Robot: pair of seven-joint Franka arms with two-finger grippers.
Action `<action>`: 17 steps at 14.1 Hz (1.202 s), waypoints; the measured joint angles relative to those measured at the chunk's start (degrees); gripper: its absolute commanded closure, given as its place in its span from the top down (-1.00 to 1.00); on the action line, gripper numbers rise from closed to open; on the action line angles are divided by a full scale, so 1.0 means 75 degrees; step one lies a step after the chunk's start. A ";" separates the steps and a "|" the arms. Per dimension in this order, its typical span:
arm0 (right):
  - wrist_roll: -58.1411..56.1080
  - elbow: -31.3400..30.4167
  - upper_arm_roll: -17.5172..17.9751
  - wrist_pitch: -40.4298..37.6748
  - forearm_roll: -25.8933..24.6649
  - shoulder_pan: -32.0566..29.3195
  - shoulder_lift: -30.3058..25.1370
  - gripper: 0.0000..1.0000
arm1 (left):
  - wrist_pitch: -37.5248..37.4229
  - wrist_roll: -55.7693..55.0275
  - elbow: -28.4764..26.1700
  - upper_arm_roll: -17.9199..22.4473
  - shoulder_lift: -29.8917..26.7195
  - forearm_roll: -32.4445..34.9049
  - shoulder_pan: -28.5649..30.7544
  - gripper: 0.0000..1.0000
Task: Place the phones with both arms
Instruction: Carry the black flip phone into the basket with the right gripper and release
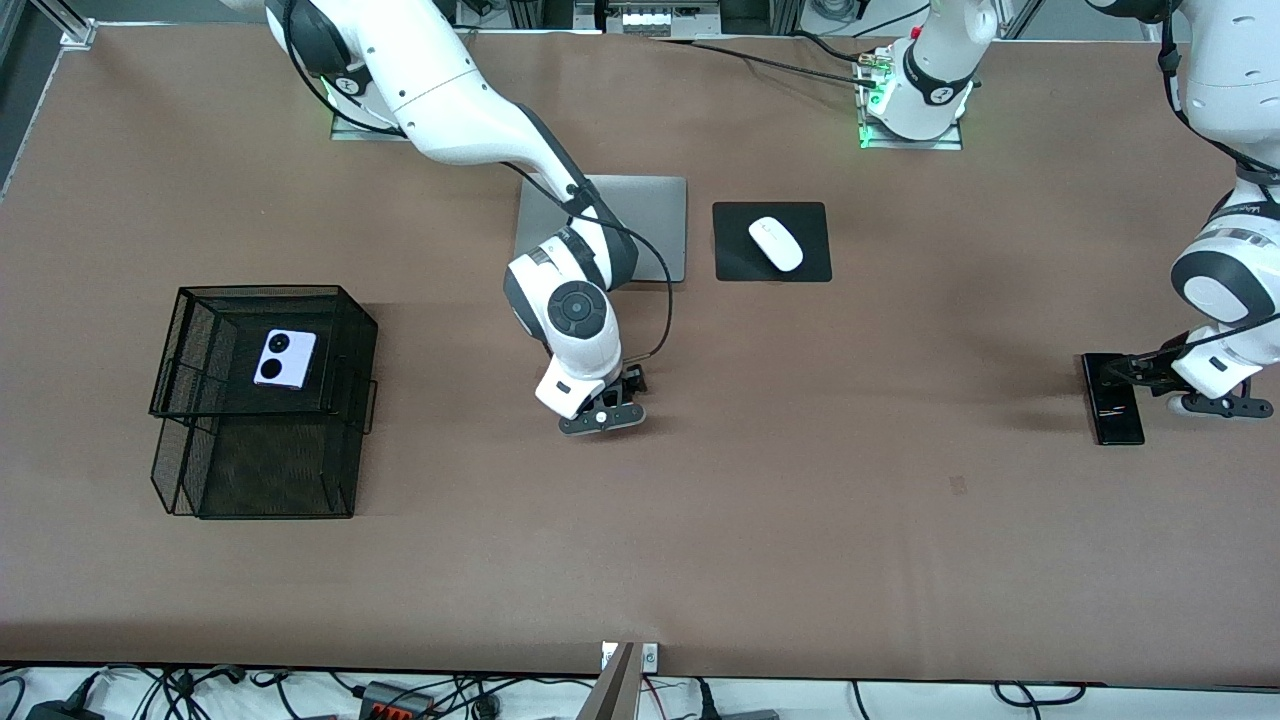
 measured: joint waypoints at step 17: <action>-0.1009 0.1219 -0.0467 -0.3968 -0.0207 -0.3334 -0.1435 -0.62 | 0.0788 -0.0086 -0.0502 -0.0003 0.0124 -0.0675 -0.0031 1.00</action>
